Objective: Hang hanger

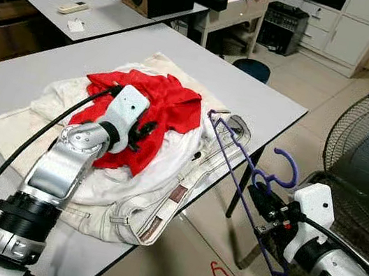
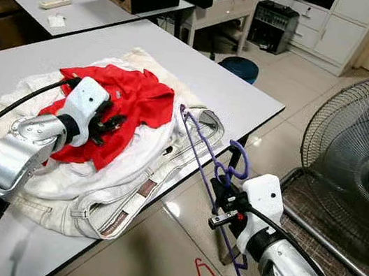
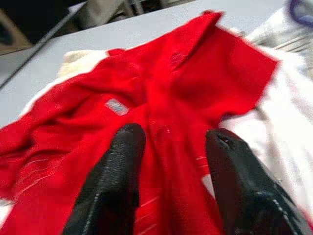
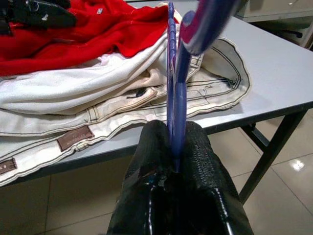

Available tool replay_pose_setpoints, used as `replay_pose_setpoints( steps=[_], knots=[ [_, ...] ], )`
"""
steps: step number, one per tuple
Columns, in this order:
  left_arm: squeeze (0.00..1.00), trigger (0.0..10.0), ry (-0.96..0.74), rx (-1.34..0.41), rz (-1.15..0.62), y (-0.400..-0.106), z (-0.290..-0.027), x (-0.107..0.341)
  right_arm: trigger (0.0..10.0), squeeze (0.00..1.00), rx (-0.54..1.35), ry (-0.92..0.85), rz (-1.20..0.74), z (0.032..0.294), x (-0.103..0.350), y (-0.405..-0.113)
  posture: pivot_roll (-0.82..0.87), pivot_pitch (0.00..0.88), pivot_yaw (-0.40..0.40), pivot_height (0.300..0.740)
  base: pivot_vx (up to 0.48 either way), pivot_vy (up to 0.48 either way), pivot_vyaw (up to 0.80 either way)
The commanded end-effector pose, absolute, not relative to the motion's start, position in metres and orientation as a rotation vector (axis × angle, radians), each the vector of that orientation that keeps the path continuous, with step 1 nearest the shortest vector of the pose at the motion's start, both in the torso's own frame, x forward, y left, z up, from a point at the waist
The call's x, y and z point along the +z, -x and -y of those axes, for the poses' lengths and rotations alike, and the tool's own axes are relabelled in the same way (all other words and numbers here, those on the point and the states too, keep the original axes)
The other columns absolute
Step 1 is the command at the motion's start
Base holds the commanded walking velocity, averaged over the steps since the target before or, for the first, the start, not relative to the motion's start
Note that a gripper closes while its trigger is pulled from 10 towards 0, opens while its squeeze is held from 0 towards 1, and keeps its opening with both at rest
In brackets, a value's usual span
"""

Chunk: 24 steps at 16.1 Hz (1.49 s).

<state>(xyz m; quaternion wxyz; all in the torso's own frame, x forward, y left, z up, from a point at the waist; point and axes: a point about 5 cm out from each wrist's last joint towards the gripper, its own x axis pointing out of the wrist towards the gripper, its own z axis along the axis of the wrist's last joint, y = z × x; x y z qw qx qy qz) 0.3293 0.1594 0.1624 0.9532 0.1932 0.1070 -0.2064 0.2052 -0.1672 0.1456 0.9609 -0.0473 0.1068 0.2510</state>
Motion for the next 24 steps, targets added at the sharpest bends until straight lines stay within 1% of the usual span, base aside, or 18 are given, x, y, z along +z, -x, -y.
replay_pose_setpoints(
  steps=[1,6,7,8,13,20,22,24],
  knots=[
    [0.00,10.0,-0.397,-0.382,-0.229,-0.332,-0.165,0.163,10.0,0.00,0.529,0.107,-0.186,0.165,0.152,-0.204,-0.01,0.025,0.071,0.740,0.000,0.000,0.00],
    [0.00,10.0,-0.429,-0.474,-0.303,-0.324,-0.157,0.151,10.0,0.00,0.533,0.105,-0.188,0.164,0.152,-0.203,-0.01,0.022,0.073,0.740,0.000,0.000,0.00],
    [0.00,6.3,-0.422,-0.466,-0.301,-0.324,-0.157,0.151,10.0,0.00,0.534,0.105,-0.188,0.164,0.152,-0.203,-0.01,0.022,0.074,0.740,0.000,0.000,0.00],
    [0.00,0.0,-0.412,-0.461,-0.301,-0.325,-0.158,0.151,10.0,0.00,0.534,0.105,-0.187,0.164,0.152,-0.204,-0.01,0.019,0.073,0.740,0.000,0.000,0.00],
    [0.00,0.0,-0.445,-0.356,-0.317,-0.331,-0.172,0.151,10.0,0.00,0.540,0.109,-0.187,0.163,0.151,-0.204,-0.02,0.007,0.072,0.740,0.000,0.000,0.00],
    [0.00,0.0,-0.449,-0.361,-0.313,-0.331,-0.171,0.150,10.0,0.00,0.549,0.110,-0.186,0.162,0.151,-0.203,-0.02,0.000,0.073,0.740,0.000,0.000,0.00],
    [0.00,0.0,-0.436,-0.373,-0.265,-0.333,-0.167,0.154,10.0,0.00,0.556,0.110,-0.183,0.161,0.152,-0.203,-0.02,0.002,0.074,0.740,0.000,0.000,0.00],
    [0.00,0.0,-0.443,-0.374,-0.154,-0.338,-0.165,0.172,10.0,0.00,0.561,0.082,-0.150,0.160,0.157,-0.204,-0.02,0.009,0.072,0.740,0.000,0.000,0.00]
  ],
)
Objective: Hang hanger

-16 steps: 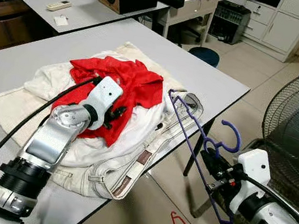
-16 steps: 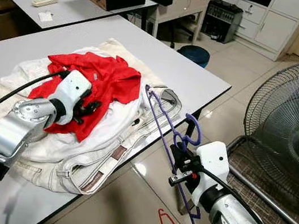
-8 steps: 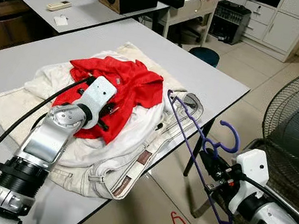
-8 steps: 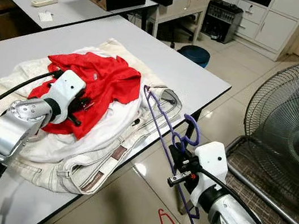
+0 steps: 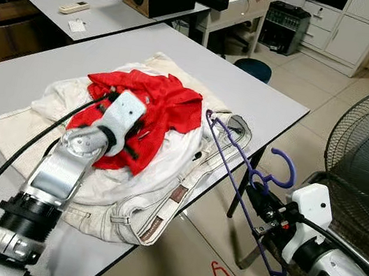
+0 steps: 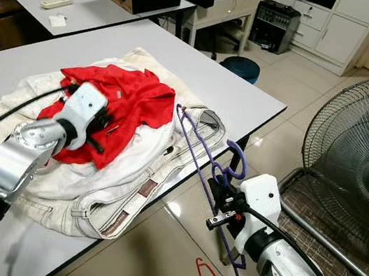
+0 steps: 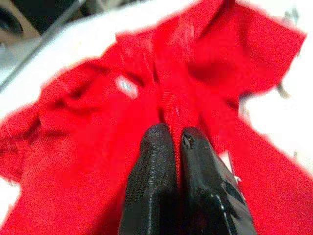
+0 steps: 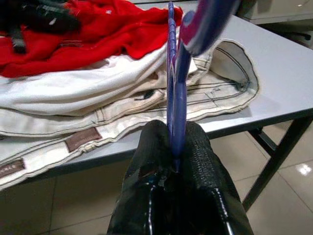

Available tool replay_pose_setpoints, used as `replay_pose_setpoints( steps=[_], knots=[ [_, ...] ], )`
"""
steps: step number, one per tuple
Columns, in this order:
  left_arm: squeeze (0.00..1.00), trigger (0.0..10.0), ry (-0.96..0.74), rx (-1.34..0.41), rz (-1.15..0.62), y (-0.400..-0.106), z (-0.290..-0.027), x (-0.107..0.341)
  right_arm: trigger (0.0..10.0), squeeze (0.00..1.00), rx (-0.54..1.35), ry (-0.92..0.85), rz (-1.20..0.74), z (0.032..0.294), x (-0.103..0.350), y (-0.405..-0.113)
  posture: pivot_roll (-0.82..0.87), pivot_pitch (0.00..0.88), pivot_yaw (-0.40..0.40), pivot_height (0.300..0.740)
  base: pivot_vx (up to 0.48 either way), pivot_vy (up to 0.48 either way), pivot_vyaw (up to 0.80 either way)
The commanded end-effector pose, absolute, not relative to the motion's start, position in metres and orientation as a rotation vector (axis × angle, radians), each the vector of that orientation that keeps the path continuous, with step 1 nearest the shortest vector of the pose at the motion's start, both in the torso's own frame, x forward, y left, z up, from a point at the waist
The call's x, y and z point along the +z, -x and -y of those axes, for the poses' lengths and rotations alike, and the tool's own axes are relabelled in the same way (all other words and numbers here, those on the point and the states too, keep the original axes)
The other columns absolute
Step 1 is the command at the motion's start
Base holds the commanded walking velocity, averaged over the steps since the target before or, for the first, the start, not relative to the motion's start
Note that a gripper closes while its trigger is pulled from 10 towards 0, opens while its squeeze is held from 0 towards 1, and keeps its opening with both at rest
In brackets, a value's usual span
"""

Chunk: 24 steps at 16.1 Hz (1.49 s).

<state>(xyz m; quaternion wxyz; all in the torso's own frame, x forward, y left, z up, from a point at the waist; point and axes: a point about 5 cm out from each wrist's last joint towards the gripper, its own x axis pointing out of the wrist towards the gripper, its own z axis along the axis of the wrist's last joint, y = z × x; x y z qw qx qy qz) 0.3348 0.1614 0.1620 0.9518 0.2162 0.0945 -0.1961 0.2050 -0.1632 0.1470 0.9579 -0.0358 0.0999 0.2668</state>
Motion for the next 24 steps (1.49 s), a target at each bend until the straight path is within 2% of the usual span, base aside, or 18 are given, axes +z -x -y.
replay_pose_setpoints(
  steps=[1,4,6,8,10,16,18,21,24],
  knots=[
    [0.00,0.0,-0.473,-0.345,-0.053,-0.343,-0.169,0.199,10.0,0.00,0.574,0.035,-0.107,0.160,0.166,-0.206,-0.02,0.010,0.070,0.740,0.000,0.000,0.00],
    [0.00,0.0,-0.511,-0.356,0.015,-0.343,-0.174,0.221,10.0,0.00,0.625,-0.005,-0.090,0.155,0.171,-0.206,-0.02,0.012,0.068,0.740,0.000,0.000,0.00],
    [0.00,0.0,-0.548,-0.415,0.060,-0.338,-0.175,0.233,10.0,0.00,0.647,-0.089,-0.092,0.149,0.172,-0.219,0.00,0.014,0.063,0.740,0.000,0.000,0.00],
    [0.00,0.0,-0.551,-0.400,0.076,-0.338,-0.176,0.236,10.0,0.00,0.673,-0.134,-0.105,0.147,0.172,-0.224,0.00,0.012,0.059,0.740,0.000,0.000,0.00],
    [0.00,0.0,-0.528,-0.406,0.120,-0.335,-0.176,0.244,10.0,0.00,0.753,-0.221,-0.148,0.137,0.171,-0.233,0.01,0.008,0.055,0.740,0.000,0.000,0.00],
    [0.00,0.0,-0.453,-0.394,0.230,-0.334,-0.175,0.271,10.0,0.00,0.885,-0.284,-0.280,0.124,0.160,-0.236,0.03,0.007,0.043,0.740,0.000,0.000,0.00],
    [0.00,0.0,-0.406,-0.521,0.261,-0.326,-0.166,0.275,10.0,0.00,0.869,-0.292,-0.306,0.124,0.154,-0.240,0.03,0.006,0.048,0.740,0.000,0.000,0.00],
    [0.00,0.0,-0.437,-0.669,0.230,-0.318,-0.162,0.270,10.0,0.00,0.753,-0.417,-0.284,0.135,0.155,-0.267,0.03,0.005,0.049,0.740,0.000,0.000,0.00],
    [0.00,0.0,-0.450,-0.701,0.215,-0.316,-0.164,0.269,10.0,0.00,0.733,-0.556,-0.295,0.143,0.153,-0.282,0.04,0.004,0.046,0.740,0.000,0.000,0.00]
  ],
)
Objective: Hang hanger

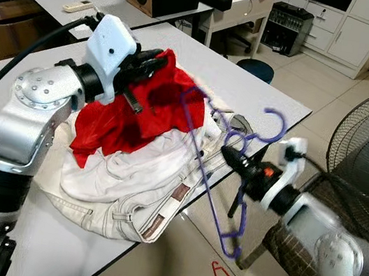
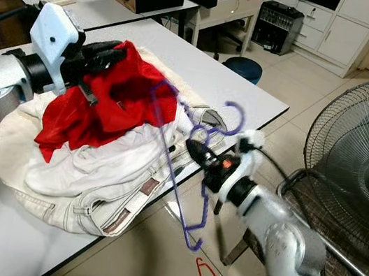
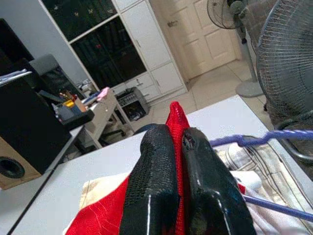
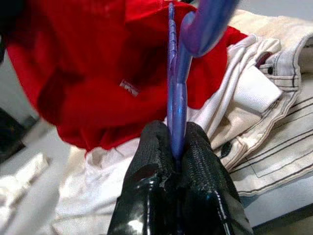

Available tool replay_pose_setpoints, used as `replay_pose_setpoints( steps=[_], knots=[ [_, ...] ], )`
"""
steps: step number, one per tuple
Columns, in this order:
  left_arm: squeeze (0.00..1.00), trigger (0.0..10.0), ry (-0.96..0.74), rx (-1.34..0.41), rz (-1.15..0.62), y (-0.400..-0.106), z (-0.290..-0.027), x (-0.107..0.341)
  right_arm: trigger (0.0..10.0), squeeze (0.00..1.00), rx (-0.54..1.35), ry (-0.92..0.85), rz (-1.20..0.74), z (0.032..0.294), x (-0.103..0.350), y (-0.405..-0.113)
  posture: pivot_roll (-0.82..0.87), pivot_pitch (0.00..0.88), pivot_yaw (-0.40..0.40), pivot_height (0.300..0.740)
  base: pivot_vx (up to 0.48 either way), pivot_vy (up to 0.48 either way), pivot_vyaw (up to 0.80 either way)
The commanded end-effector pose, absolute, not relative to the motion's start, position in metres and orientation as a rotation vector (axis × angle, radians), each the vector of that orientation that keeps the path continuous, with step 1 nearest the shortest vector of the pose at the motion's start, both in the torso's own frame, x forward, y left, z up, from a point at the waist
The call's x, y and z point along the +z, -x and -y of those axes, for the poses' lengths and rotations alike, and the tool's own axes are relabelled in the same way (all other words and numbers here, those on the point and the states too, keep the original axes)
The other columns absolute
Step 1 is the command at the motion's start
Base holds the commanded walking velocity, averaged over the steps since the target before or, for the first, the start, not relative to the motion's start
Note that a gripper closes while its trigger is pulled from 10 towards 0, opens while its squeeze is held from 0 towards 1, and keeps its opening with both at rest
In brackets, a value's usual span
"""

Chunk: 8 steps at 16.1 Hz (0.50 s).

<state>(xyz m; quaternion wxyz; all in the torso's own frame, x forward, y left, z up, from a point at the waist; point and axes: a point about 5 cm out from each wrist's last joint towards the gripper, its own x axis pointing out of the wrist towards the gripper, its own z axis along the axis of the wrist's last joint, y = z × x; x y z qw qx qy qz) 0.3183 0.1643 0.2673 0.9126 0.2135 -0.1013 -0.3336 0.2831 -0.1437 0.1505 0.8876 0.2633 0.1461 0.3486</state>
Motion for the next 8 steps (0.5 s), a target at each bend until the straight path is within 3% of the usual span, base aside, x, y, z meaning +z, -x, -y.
replay_pose_setpoints(
  steps=[1,8],
  knots=[
    [0.00,0.0,-0.447,-0.698,0.221,-0.316,-0.165,0.271,10.0,0.00,0.727,-0.620,-0.336,0.146,0.147,-0.288,0.04,0.001,0.043,0.740,0.000,0.000,0.00],
    [0.00,0.0,-0.413,-0.750,0.273,-0.316,-0.152,0.279,10.0,0.00,0.855,-0.642,-0.455,0.125,0.139,-0.296,0.05,0.007,0.037,0.740,0.000,0.000,0.00]
  ],
)
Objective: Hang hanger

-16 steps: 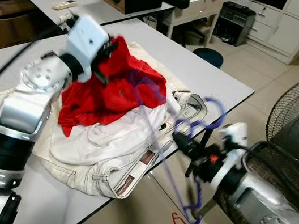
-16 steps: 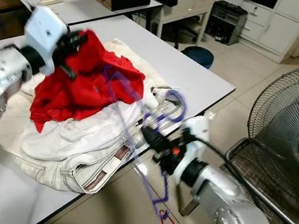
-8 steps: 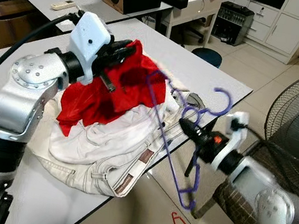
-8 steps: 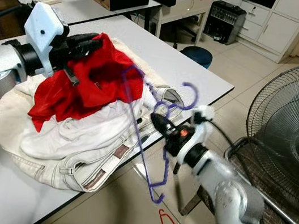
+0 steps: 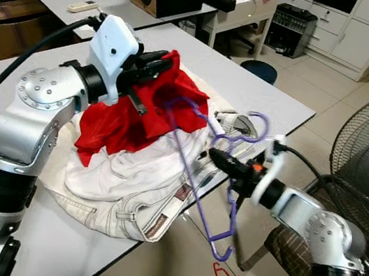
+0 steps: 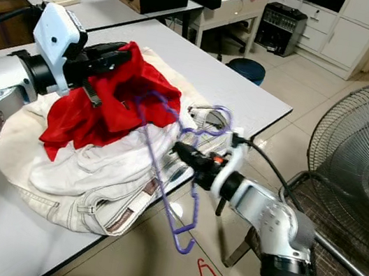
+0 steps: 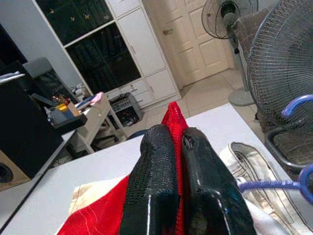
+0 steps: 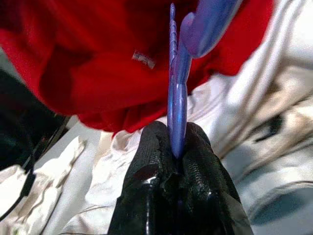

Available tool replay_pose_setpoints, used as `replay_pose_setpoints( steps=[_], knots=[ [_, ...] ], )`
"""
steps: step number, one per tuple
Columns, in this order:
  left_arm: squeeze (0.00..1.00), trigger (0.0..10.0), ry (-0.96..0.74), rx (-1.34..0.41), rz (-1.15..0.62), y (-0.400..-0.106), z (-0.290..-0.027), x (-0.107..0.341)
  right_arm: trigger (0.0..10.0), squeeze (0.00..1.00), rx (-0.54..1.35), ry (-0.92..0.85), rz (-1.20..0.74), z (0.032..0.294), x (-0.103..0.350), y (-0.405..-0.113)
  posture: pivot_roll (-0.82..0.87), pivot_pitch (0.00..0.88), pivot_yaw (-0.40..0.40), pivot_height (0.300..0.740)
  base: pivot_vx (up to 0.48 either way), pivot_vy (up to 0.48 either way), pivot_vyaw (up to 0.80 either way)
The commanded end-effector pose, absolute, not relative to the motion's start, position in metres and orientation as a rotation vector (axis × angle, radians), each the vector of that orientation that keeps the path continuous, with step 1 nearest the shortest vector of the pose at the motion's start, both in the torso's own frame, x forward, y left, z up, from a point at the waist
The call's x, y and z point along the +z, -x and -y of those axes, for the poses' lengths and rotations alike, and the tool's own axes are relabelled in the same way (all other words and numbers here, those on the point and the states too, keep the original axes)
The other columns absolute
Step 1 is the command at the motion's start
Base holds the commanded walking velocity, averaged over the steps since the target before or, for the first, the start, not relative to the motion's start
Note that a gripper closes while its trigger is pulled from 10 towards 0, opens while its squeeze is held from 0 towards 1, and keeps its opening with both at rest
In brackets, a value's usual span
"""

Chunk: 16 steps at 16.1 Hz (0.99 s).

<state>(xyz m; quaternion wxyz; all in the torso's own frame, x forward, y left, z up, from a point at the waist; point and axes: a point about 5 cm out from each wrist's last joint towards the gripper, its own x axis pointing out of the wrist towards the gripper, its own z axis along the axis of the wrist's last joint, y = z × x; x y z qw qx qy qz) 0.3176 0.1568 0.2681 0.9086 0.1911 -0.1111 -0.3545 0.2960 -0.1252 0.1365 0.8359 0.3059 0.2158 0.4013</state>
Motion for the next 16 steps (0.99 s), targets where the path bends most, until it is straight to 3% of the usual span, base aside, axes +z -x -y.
replay_pose_setpoints(
  steps=[1,8,11,14,16],
  knots=[
    [0.00,0.0,-0.414,-0.763,0.273,-0.315,-0.150,0.279,10.0,0.00,0.866,-0.641,-0.464,0.123,0.138,-0.298,0.05,0.019,0.034,0.740,0.000,0.000,0.00],
    [0.00,0.0,-0.458,-0.966,0.209,-0.296,-0.143,0.279,10.0,0.00,0.829,-0.814,-0.437,0.115,0.147,-0.343,0.12,0.094,0.012,0.740,0.000,0.000,0.00],
    [0.00,0.0,-0.507,-0.932,0.161,-0.298,-0.149,0.275,10.0,0.00,0.837,-0.965,-0.351,0.115,0.165,-0.352,0.13,0.095,0.006,0.740,0.000,0.000,0.00],
    [0.00,0.0,-0.517,-0.973,0.077,-0.291,-0.146,0.261,10.0,0.00,0.738,-1.224,-0.214,0.120,0.181,-0.371,0.14,0.078,0.015,0.740,0.000,0.000,0.00],
    [0.00,0.0,-0.495,-1.019,0.041,-0.285,-0.138,0.251,10.0,0.00,0.642,-1.300,-0.155,0.118,0.185,-0.382,0.13,0.069,0.021,0.740,0.000,0.000,0.00]
  ],
)
